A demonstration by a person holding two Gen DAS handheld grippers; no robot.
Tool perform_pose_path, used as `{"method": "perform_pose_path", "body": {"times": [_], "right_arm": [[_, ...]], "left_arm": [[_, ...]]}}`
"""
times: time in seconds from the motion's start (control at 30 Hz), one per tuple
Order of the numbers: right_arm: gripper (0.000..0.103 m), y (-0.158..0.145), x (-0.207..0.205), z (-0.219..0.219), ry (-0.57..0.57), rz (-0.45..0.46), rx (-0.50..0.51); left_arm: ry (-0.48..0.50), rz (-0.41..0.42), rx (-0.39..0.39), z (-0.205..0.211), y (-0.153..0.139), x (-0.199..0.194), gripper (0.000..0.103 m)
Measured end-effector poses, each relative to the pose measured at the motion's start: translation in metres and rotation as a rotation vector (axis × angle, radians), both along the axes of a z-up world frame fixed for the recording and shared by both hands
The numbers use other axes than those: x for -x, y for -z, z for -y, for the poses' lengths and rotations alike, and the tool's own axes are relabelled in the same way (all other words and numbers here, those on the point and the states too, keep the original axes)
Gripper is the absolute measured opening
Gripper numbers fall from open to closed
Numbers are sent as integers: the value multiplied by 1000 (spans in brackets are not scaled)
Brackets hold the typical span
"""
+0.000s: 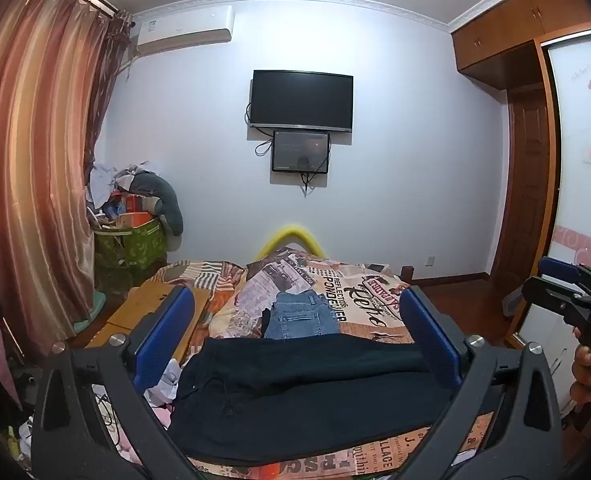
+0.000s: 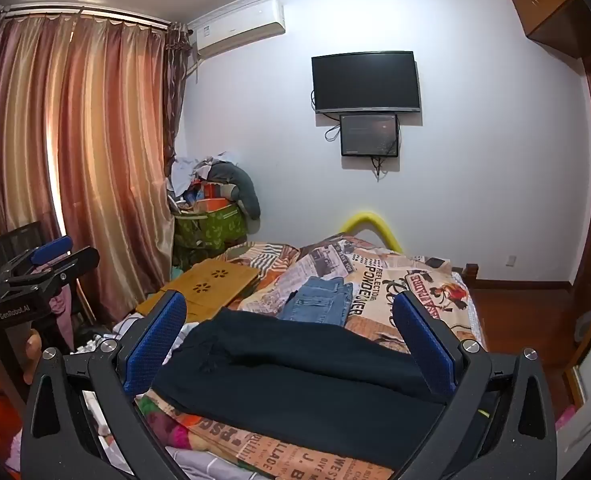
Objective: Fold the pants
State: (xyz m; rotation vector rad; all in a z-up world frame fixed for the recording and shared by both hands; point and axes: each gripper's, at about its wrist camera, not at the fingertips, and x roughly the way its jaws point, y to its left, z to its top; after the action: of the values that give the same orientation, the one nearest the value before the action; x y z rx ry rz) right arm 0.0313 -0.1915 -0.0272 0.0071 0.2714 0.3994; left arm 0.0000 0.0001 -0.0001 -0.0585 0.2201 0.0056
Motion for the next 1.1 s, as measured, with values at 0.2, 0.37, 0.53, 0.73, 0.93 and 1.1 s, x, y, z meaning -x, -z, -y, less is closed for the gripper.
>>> {"method": "perform_pose_path", "body": {"times": [0.2, 0.37, 0.53, 0.73, 0.93, 1.1], "right_arm": [[103, 0, -1, 2, 0, -2, -1], [103, -3, -6, 7, -1, -4, 2], [103, -4, -8, 8, -1, -3, -2], [103, -2, -9, 14, 4, 3, -1], [103, -6, -7, 17, 11, 19, 6], [103, -7, -5, 18, 20, 31, 13]], "left_arm": [[-5, 4, -16, 2, 1, 2, 103], [-4, 3, -14, 4, 3, -2, 103], [2, -4, -12, -1, 1, -3, 103], [-2, 2, -18, -2, 0, -2, 103], [-7, 4, -19, -4, 3, -4, 103], [-5, 4, -19, -3, 3, -4, 103]]}}
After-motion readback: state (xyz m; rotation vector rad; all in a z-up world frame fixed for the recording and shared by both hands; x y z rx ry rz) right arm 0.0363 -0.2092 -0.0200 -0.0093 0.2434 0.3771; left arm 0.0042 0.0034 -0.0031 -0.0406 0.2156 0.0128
